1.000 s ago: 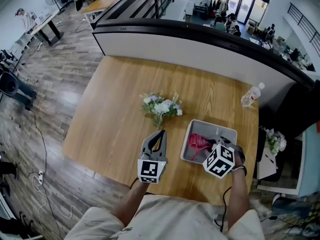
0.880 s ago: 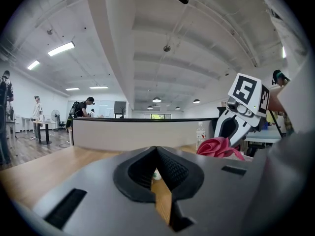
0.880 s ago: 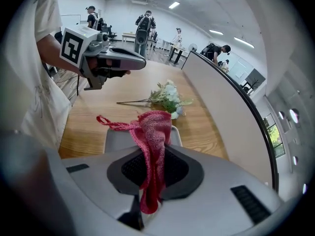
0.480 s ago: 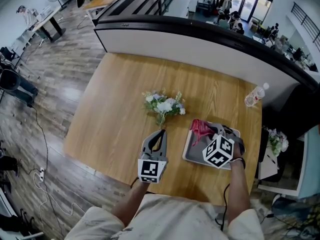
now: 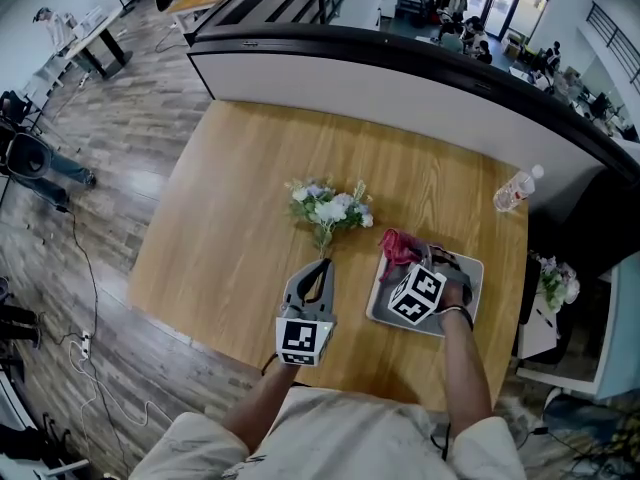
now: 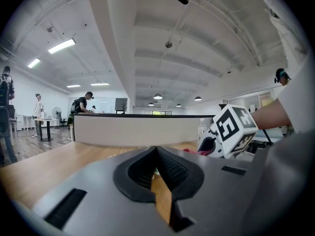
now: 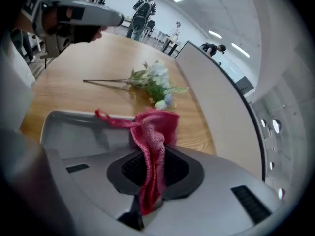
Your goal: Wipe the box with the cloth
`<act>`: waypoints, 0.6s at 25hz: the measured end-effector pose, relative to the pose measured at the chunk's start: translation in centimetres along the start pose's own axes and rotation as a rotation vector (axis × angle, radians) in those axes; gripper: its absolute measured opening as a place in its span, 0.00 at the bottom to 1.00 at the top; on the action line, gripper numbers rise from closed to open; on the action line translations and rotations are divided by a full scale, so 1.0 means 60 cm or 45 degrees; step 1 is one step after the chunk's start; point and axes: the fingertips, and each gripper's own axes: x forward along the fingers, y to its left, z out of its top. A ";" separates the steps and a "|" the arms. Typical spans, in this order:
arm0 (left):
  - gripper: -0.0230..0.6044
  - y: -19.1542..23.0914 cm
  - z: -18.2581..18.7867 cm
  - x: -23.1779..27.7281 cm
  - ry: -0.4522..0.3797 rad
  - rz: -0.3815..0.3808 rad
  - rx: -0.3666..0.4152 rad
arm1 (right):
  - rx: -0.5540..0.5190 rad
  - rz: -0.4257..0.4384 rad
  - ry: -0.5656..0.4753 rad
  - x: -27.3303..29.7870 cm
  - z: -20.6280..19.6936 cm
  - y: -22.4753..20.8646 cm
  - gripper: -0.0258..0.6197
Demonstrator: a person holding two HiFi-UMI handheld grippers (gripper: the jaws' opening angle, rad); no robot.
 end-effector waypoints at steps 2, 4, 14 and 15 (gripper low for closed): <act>0.06 0.001 -0.004 0.000 0.003 0.003 -0.003 | -0.018 -0.003 0.031 0.008 -0.004 0.012 0.12; 0.06 0.002 -0.005 0.001 0.007 0.002 -0.001 | -0.008 -0.011 0.035 0.009 -0.002 0.011 0.12; 0.06 -0.008 -0.001 0.006 0.001 -0.025 -0.002 | 0.011 0.012 0.057 0.008 0.001 0.012 0.12; 0.06 -0.008 -0.001 0.006 0.001 -0.025 -0.002 | 0.016 0.018 0.058 0.008 0.000 0.012 0.12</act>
